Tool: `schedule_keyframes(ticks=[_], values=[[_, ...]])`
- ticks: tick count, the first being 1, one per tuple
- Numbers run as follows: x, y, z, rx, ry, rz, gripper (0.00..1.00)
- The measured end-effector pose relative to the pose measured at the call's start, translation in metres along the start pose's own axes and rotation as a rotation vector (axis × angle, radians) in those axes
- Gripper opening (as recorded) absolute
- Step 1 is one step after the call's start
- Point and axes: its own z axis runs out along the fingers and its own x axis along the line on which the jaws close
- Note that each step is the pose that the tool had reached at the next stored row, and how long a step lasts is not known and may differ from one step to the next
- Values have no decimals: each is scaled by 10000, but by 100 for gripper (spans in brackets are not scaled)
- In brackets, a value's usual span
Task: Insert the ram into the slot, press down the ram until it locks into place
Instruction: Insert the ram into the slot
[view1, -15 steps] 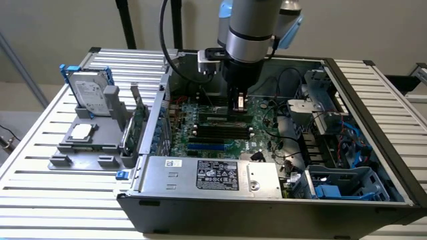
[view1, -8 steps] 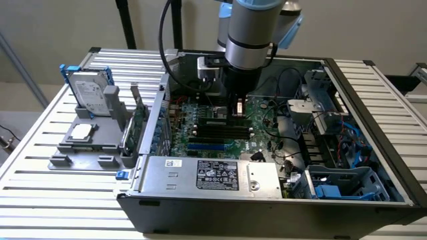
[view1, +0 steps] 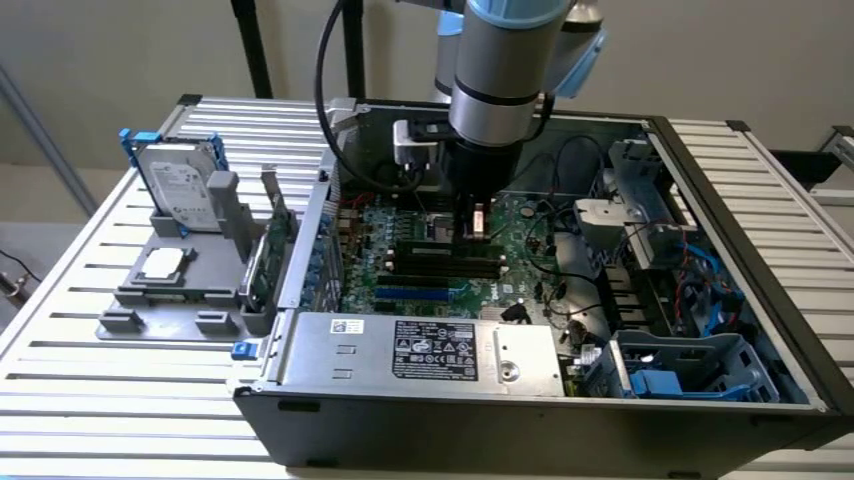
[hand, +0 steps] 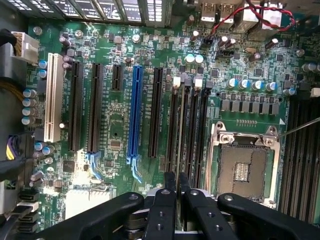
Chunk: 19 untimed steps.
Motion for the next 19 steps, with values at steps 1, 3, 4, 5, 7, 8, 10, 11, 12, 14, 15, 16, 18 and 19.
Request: schedule_keyframes(ticks=[1,3,4,5,7,8,10,11,12,14,15,16,18,19], values=[[3,1,2,1,3,0,14],[6,3,6,0,19,-1,14],[6,5,8,-1,30,0,14],[6,7,12,1,44,1,14],[6,11,22,9,82,2,14],[7,12,29,13,101,3,14],[7,13,46,26,122,3,14],[7,14,53,33,133,3,14],[7,14,61,41,144,4,14],[7,14,74,50,161,4,14],[7,14,78,53,169,4,14],[6,14,82,55,176,5,14],[1,14,88,56,186,5,14],[-2,15,91,57,187,5,14]])
